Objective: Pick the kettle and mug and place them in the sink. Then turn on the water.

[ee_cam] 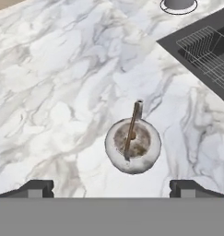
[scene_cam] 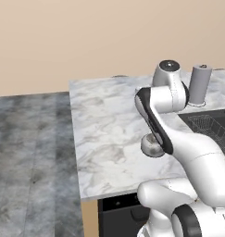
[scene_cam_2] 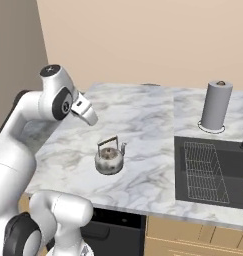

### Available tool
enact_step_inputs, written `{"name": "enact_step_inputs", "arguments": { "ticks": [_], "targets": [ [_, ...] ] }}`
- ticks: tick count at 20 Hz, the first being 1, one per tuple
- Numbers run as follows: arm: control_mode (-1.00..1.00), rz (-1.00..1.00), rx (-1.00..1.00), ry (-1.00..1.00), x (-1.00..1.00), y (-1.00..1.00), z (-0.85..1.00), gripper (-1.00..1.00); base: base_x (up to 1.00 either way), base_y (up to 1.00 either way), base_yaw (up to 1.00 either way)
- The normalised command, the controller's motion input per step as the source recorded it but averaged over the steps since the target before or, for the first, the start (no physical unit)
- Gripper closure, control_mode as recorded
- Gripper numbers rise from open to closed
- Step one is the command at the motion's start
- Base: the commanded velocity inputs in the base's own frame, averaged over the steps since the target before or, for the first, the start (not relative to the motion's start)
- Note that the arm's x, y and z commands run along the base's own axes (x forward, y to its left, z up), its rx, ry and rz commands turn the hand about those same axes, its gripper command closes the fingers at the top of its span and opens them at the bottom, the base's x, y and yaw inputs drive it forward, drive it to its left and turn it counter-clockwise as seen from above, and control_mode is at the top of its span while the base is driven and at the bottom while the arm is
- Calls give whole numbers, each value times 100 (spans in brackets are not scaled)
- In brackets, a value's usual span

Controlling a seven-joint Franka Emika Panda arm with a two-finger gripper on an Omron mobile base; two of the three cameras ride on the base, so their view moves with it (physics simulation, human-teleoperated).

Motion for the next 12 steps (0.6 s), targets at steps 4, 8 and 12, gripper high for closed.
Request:
{"name": "enact_step_inputs", "arguments": {
  "ticks": [4,8,12],
  "targets": [
    [-100,-15,6,8,30,0,-6,-100,0,0,0],
    [-100,-6,6,11,20,-3,-20,-100,0,0,0],
    [-100,0,0,12,13,-8,-46,-100,0,0,0]
  ]
}}
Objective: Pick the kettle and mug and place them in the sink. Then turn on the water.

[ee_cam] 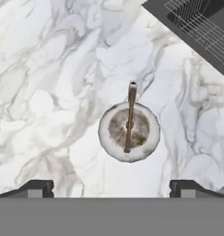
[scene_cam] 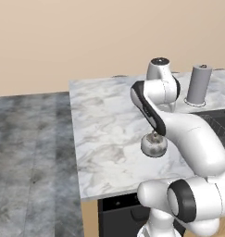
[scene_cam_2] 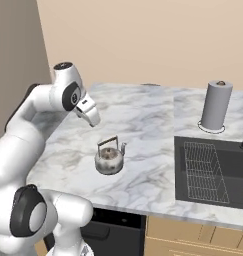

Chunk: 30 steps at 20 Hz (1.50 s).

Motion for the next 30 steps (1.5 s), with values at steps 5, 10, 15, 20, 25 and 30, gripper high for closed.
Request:
{"name": "enact_step_inputs", "arguments": {
  "ticks": [5,10,15,20,25,30],
  "targets": [
    [-100,0,0,6,11,-10,-39,-100,0,0,0],
    [-100,0,0,5,4,-16,-22,-100,0,0,0],
    [-100,0,3,4,15,-15,-4,-100,0,0,0],
    [-100,0,3,4,12,-14,0,-100,0,0,0],
    [-100,0,3,5,3,-7,-8,-100,0,0,0],
    [-100,0,2,4,1,-6,-11,-100,0,0,0]
  ]
}}
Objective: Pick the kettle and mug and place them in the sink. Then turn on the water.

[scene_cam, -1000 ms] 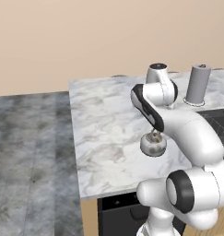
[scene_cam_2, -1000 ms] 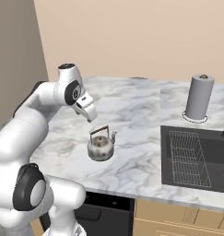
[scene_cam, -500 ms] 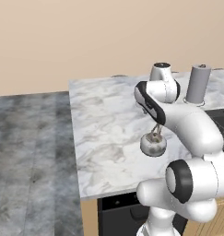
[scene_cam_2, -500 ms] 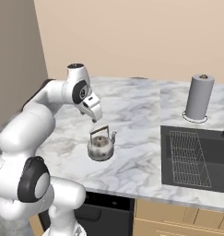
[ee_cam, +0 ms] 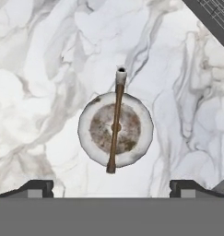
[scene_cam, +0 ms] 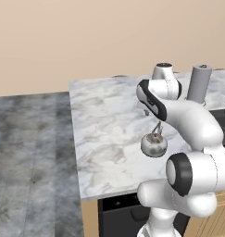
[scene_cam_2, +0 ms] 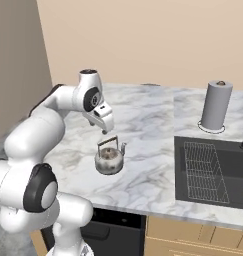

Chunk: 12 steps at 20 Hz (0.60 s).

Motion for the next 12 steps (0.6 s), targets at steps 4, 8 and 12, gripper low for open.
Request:
{"name": "enact_step_inputs", "arguments": {
  "ticks": [4,8,12],
  "targets": [
    [-100,0,2,4,1,-8,-9,-100,0,0,0],
    [-100,0,2,2,6,-8,-8,-100,0,0,0],
    [-100,0,0,2,13,-3,-11,-100,0,0,0]
  ]
}}
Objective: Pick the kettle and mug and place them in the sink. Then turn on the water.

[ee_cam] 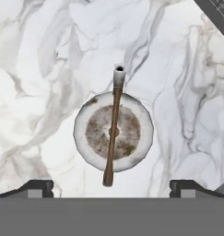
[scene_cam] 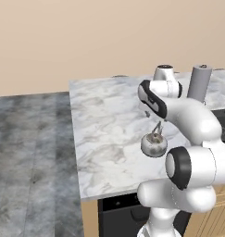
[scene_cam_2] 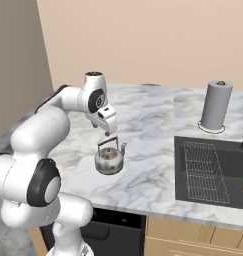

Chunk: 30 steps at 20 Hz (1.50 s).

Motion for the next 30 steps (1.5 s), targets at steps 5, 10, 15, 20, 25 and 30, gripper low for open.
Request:
{"name": "enact_step_inputs", "arguments": {
  "ticks": [5,10,15,20,25,30],
  "targets": [
    [-100,0,0,4,17,0,-17,-100,0,0,0],
    [-100,0,0,4,10,-2,-14,-100,0,0,0],
    [-100,0,1,5,3,-5,-15,-100,0,0,0],
    [-100,0,0,4,1,-2,-17,-100,0,0,0],
    [-100,0,0,4,0,-4,-14,-100,0,0,0],
    [-100,0,0,3,0,-8,-11,-100,0,0,0]
  ]
}}
